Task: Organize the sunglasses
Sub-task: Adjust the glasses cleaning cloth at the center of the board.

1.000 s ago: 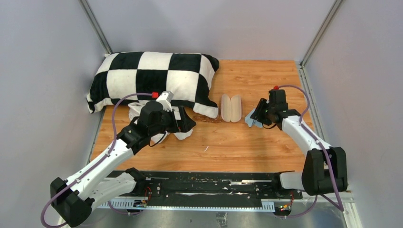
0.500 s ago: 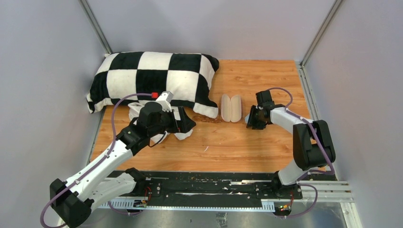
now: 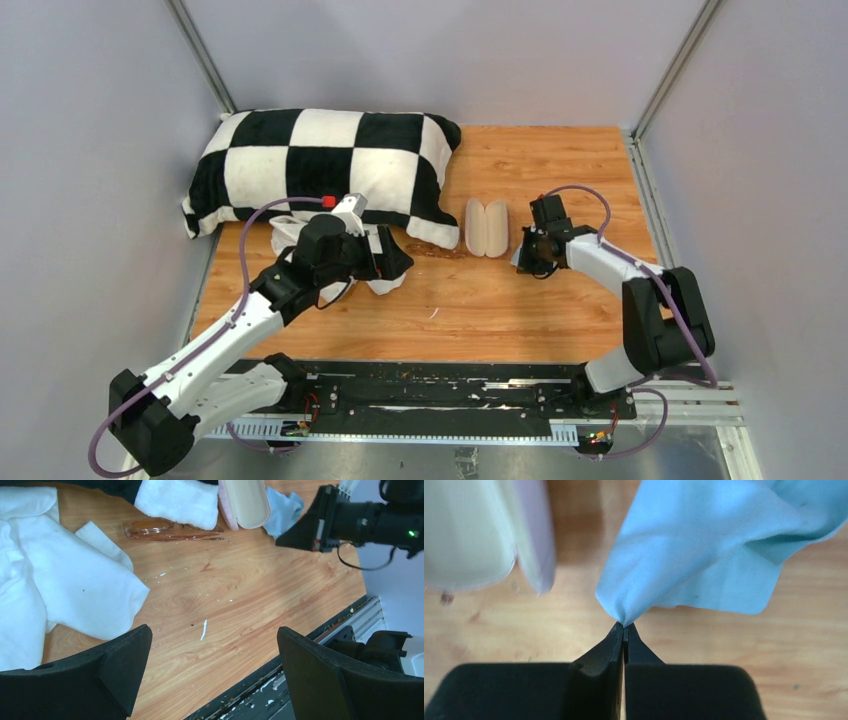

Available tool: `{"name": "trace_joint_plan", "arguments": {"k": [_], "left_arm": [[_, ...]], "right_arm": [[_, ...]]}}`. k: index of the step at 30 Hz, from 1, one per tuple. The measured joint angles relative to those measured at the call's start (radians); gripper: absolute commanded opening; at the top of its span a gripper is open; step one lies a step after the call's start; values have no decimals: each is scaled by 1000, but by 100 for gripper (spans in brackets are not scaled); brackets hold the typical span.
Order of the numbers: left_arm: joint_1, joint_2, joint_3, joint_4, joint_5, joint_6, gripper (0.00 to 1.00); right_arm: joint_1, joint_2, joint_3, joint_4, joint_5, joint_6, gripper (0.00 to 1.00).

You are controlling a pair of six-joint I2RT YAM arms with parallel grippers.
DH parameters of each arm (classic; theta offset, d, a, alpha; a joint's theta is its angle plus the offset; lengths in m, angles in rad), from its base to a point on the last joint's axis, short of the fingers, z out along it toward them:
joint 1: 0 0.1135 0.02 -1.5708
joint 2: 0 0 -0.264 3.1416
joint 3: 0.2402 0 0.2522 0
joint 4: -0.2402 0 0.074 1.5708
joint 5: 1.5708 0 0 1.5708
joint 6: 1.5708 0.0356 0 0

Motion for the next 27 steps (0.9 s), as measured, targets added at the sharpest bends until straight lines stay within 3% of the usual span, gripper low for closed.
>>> {"name": "trace_joint_plan", "arguments": {"k": [6, 9, 12, 14, 18, 21, 24, 27], "left_arm": [[0, 24, -2, 5, -32, -22, 100], [0, 38, -5, 6, -42, -29, 100], [0, 53, -7, 8, -47, -40, 100], [0, 58, -13, 10, -53, -48, 100], [0, 59, -33, 20, -64, -65, 100], [-20, 59, -53, 31, -91, -78, 100], [-89, 74, -77, 49, -131, -102, 100], [-181, 170, -59, 48, -148, -116, 100]], "right_arm": [[158, -191, -98, -64, -19, 41, 0], [295, -230, -132, -90, -34, 83, 3], [425, -228, -139, -117, -54, 119, 39], [500, -228, -139, -141, -61, 133, 49], [579, -267, -138, -224, -55, 135, 52], [576, -372, -138, -304, 5, 136, 48], [526, -510, -160, -338, 77, 141, 44], [379, -602, -235, -334, 93, 159, 40]]}}
